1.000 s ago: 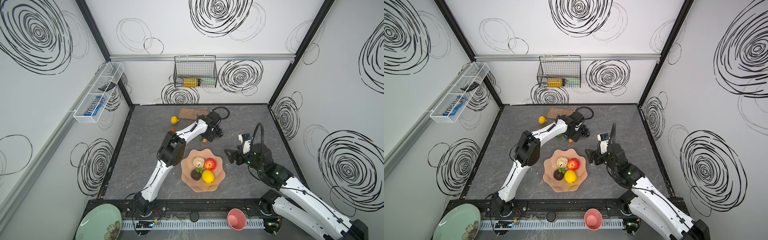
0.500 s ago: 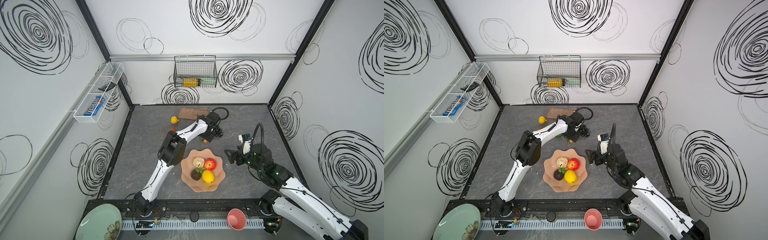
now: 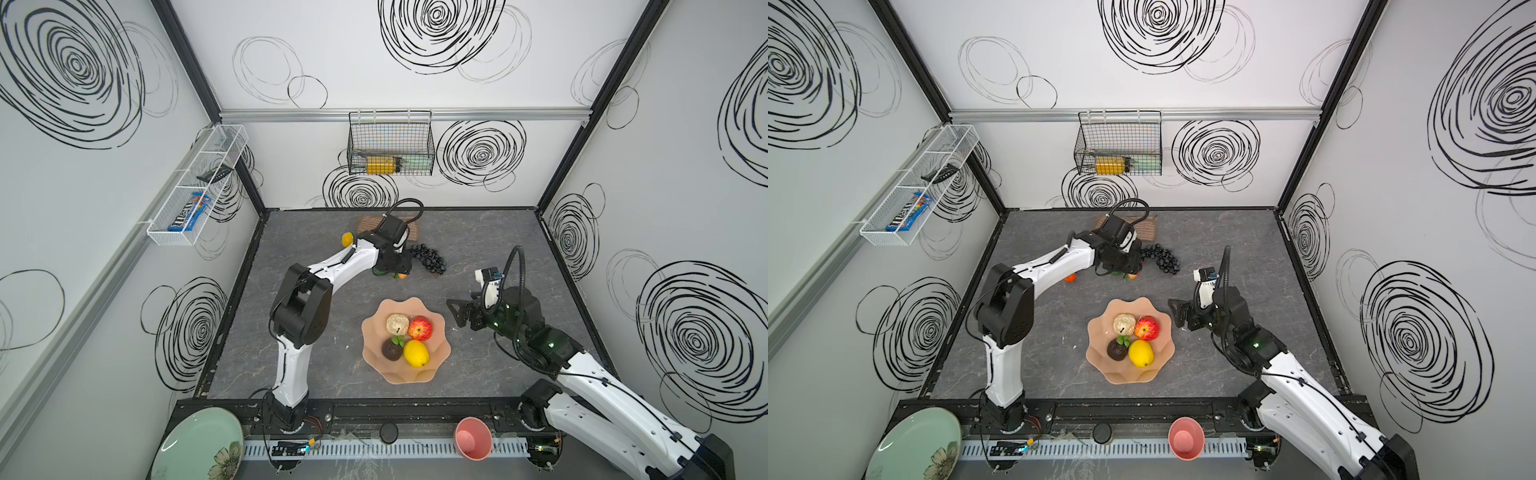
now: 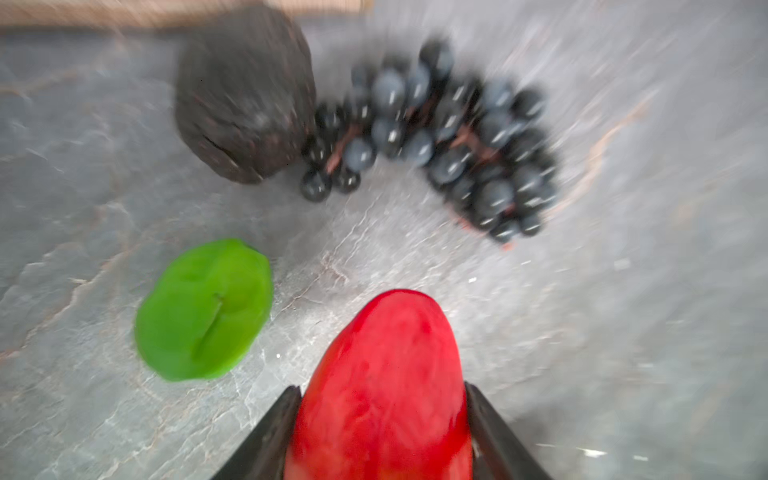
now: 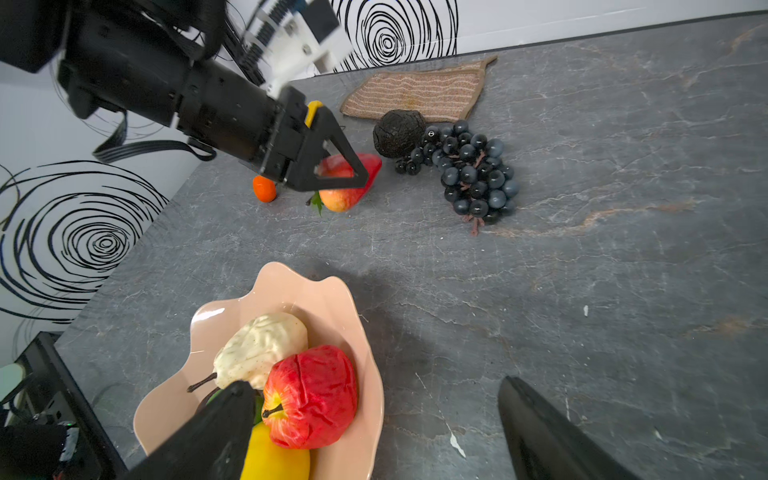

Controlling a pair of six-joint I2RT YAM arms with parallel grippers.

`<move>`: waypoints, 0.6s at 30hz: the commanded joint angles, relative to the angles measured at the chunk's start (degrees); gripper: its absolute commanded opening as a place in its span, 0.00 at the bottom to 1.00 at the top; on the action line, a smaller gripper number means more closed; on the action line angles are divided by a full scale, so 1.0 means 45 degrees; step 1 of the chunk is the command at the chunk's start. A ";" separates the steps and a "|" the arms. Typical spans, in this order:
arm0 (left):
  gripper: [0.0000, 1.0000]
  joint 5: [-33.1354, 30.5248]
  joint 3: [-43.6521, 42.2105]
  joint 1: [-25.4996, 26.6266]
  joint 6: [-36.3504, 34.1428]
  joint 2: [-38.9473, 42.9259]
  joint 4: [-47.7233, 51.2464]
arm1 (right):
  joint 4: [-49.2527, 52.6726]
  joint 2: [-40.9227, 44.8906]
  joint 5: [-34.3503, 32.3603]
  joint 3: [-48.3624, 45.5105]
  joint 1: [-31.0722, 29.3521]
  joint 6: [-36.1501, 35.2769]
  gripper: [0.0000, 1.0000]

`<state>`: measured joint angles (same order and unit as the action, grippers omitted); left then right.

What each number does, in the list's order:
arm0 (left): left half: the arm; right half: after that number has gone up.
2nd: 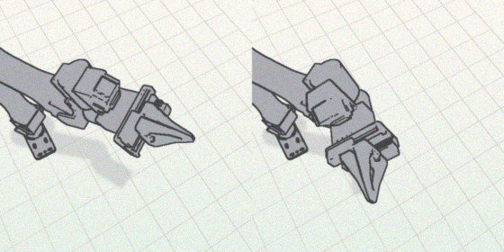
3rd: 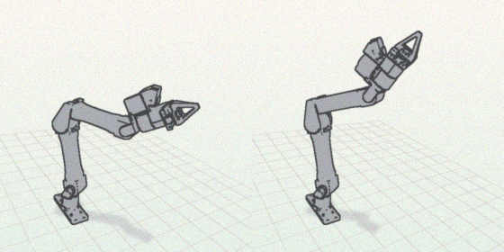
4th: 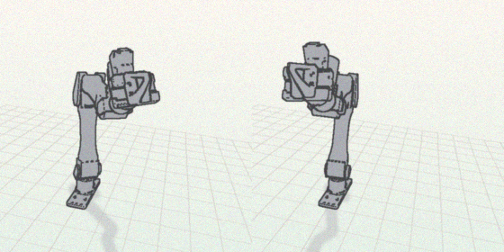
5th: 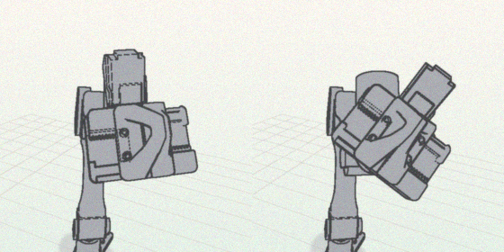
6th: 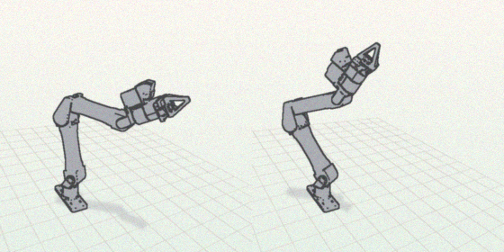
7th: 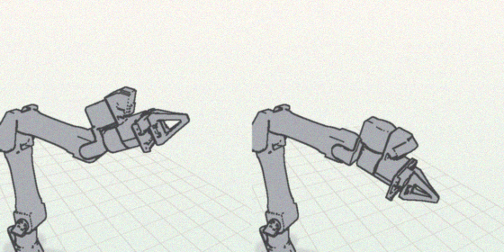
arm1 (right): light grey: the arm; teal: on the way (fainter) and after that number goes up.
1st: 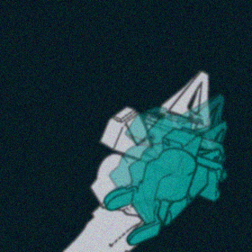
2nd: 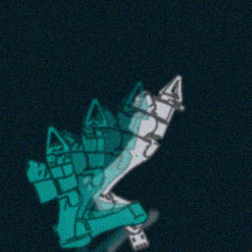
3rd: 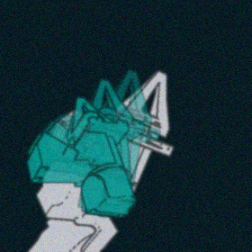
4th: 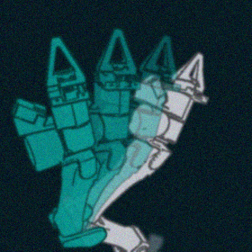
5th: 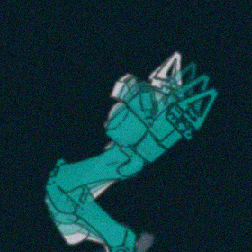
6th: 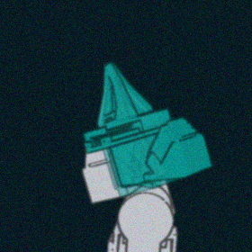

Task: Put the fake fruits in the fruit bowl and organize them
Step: 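Grasp the mango with the left gripper and lift it toward the bowl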

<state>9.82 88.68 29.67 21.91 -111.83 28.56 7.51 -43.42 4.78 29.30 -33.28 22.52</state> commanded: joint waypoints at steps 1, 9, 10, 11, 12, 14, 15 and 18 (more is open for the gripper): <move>0.49 0.1663 -0.1785 -0.0412 0.2258 0.1535 -0.3461 | -0.1059 -0.0143 0.0647 -0.0185 0.0071 0.0851 0.95; 0.48 0.2462 -0.8760 -0.0512 1.0050 0.5205 -1.3158 | -0.3568 -0.0838 0.2184 -0.0711 0.0048 0.2798 0.90; 0.47 0.2274 -0.9469 -0.0396 1.0948 0.5462 -1.4406 | -0.3992 -0.0983 0.2385 -0.0820 0.0051 0.3137 0.88; 0.47 0.2128 -0.9864 -0.0282 1.1542 0.5611 -1.4978 | -0.4378 -0.1102 0.2545 -0.0915 0.0061 0.3456 0.87; 0.47 0.1945 -1.0158 -0.0148 1.1977 0.5750 -1.5322 | -0.4772 -0.1233 0.2693 -0.1006 0.0037 0.3802 0.85; 0.47 0.1643 -1.0573 0.0157 1.2581 0.5928 -1.5861 | -0.5324 -0.1527 0.2933 -0.1062 0.0013 0.4336 0.82; 0.47 0.1420 -1.0773 0.0347 1.2855 0.6016 -1.6062 | -0.5502 -0.1693 0.2996 -0.1030 -0.0040 0.4535 0.80; 0.47 0.0721 -1.1407 0.0923 1.3624 0.6213 -1.6739 | -0.5796 -0.2162 0.3138 -0.0768 -0.0370 0.4751 0.77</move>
<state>16.71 39.18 32.05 74.72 -86.08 -34.52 -12.86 -52.10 16.73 24.93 -33.85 40.05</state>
